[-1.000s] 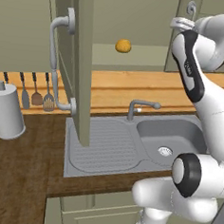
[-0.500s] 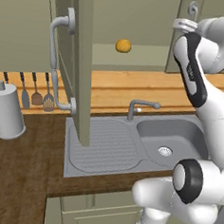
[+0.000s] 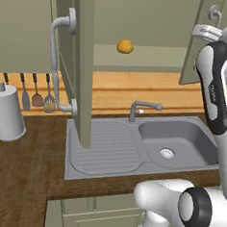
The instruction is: Open the cabinet, pick up the bread from the cabinet and place it in the basket. Then move the basket to the dining counter.
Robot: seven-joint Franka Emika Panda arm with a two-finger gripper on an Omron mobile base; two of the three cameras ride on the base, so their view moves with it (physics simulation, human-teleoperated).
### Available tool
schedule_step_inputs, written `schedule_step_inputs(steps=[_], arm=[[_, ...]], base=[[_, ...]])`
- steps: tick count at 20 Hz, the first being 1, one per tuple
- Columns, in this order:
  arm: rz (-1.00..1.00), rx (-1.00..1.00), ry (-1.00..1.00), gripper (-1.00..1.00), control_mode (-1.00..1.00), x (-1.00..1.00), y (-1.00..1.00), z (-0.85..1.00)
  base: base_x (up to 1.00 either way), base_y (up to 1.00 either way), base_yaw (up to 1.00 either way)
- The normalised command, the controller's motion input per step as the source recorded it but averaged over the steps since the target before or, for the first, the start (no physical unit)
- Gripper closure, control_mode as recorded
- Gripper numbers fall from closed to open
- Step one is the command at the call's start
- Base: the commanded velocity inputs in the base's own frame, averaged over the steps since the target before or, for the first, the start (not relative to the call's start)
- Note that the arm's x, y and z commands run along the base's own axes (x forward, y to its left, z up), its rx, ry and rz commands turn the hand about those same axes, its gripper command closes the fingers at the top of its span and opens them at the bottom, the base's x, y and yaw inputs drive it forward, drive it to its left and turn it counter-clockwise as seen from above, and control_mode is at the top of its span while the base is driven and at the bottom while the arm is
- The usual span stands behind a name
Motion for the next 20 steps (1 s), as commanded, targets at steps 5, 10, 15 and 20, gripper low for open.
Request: schedule_step_inputs(steps=[5,10,15,20], arm=[[0.0,0.0,0.08,1.0,-1.0,-1.0,-0.44,0.05],[0.0,0.0,0.1,1.0,-1.0,-1.0,-0.48,0.02],[0.0,0.0,0.2,1.0,-1.0,-0.96,-0.32,0.0],[0.0,0.0,0.27,-1.0,-1.0,-0.24,0.02,-0.11]], base=[[0.0,0.0,0.0],[0.0,0.0,0.0],[0.0,0.0,0.0],[0.0,0.0,0.0]])
